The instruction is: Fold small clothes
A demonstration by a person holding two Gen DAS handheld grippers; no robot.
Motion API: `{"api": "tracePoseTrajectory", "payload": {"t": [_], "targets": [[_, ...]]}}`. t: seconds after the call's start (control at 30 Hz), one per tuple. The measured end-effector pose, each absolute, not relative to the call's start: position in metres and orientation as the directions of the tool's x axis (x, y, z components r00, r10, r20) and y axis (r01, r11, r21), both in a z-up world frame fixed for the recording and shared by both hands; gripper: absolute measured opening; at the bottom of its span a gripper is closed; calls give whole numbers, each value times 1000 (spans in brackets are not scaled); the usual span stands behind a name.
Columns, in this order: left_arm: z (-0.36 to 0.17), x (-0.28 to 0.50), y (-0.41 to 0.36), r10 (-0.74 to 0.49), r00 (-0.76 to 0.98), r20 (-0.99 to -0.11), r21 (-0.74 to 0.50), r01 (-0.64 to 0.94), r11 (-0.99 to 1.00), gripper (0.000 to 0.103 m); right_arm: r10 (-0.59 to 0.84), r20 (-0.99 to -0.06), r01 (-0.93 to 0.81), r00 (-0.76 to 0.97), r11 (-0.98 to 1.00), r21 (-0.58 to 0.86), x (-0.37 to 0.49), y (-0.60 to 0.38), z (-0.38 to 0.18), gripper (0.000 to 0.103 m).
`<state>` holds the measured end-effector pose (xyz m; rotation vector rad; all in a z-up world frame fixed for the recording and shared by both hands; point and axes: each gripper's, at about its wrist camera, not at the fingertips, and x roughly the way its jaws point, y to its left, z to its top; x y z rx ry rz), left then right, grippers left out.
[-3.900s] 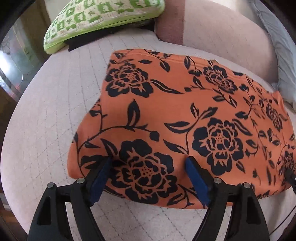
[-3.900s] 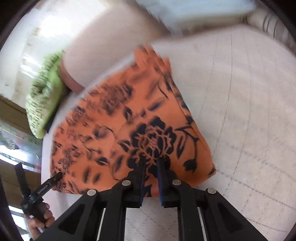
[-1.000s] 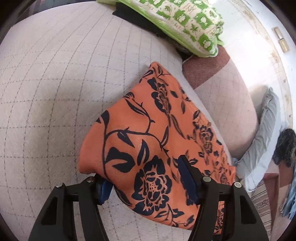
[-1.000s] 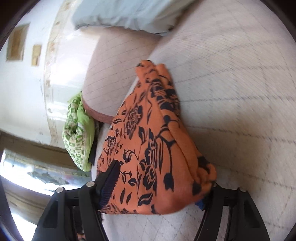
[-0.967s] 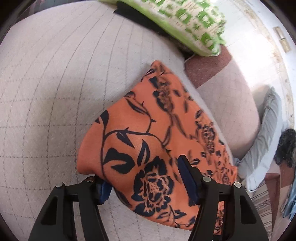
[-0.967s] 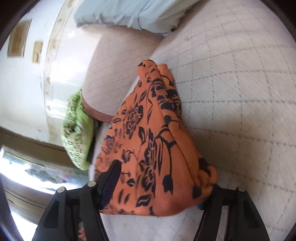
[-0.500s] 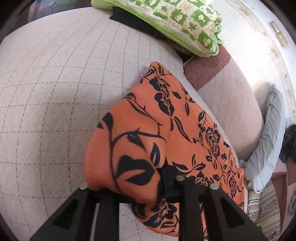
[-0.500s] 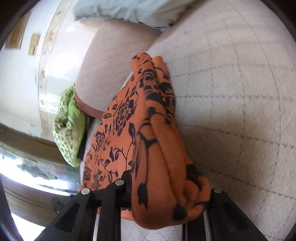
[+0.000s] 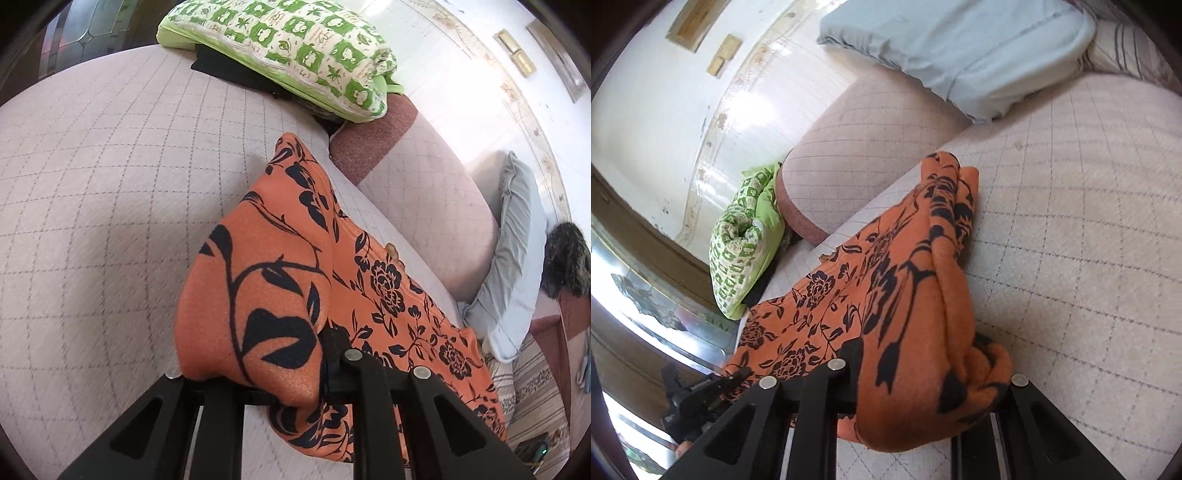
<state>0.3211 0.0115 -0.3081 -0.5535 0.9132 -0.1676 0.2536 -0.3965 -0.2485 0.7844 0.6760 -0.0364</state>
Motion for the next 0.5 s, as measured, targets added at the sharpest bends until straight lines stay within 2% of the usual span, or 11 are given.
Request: {"api": "tracePoseTrajectory", "payload": {"t": [0.37,0.43,0.5], "targets": [[-317,282,28,-385,557,-736,-483,-35,875,17,237,-610,289,756,715,637,207,-399,-246,18],[-323,278,25,-366,543,-756,-455,-33,890,18,266,-646,311,715,707,635,204,-401,-254,19],[-339,280,27,-354,502,-789,-445,-70,893,22,345,-734,385,585,678,626,210,-408,-279,23]]}}
